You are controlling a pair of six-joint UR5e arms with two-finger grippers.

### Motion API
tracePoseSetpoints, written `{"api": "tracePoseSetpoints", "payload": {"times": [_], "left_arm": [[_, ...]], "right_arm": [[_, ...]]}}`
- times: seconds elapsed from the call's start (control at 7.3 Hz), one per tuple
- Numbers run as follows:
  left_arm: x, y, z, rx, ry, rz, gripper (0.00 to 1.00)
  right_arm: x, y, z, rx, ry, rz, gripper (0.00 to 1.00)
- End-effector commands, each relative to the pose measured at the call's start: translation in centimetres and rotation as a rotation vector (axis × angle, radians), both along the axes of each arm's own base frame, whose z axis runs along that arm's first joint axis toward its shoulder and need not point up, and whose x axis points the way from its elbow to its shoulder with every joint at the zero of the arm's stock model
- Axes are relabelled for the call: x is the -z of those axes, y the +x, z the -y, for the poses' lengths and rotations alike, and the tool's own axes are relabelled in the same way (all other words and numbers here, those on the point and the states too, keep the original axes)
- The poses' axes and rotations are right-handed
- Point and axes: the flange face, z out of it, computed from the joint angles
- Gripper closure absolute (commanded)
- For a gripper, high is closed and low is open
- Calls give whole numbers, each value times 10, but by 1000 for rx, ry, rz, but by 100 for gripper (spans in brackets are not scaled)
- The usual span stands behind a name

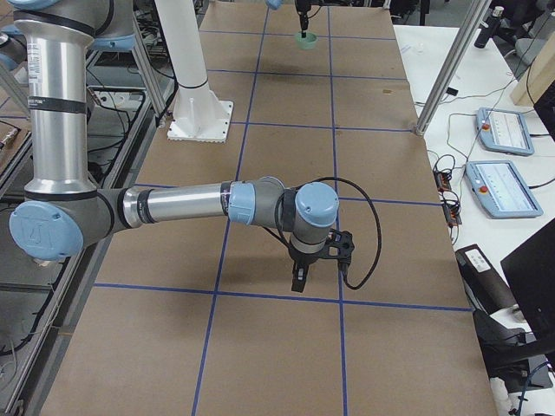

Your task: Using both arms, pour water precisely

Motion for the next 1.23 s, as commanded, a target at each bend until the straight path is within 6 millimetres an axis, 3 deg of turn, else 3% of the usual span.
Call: {"api": "tracePoseSetpoints", "payload": {"times": [0.0, 0.14, 0.27, 0.41, 0.69, 1.1], "left_arm": [[106, 82, 21, 31, -72, 2, 100], [156, 146, 11, 22, -91, 26, 100], [198, 188, 13, 32, -96, 56, 100], [228, 227, 19, 41, -114, 71, 100], [241, 282, 17, 57, -119, 112, 100], [235, 363, -18, 67, -116, 147, 100]], "right_arm": [[1, 0, 0, 0, 2, 0, 0], [2, 0, 0, 0, 4, 0, 0], [1, 0, -1, 1, 3, 0, 0], [-2, 1, -4, -1, -3, 0, 0], [-4, 1, -6, -2, -9, 0, 0], [-6, 1, -8, -3, -13, -3, 0]]}}
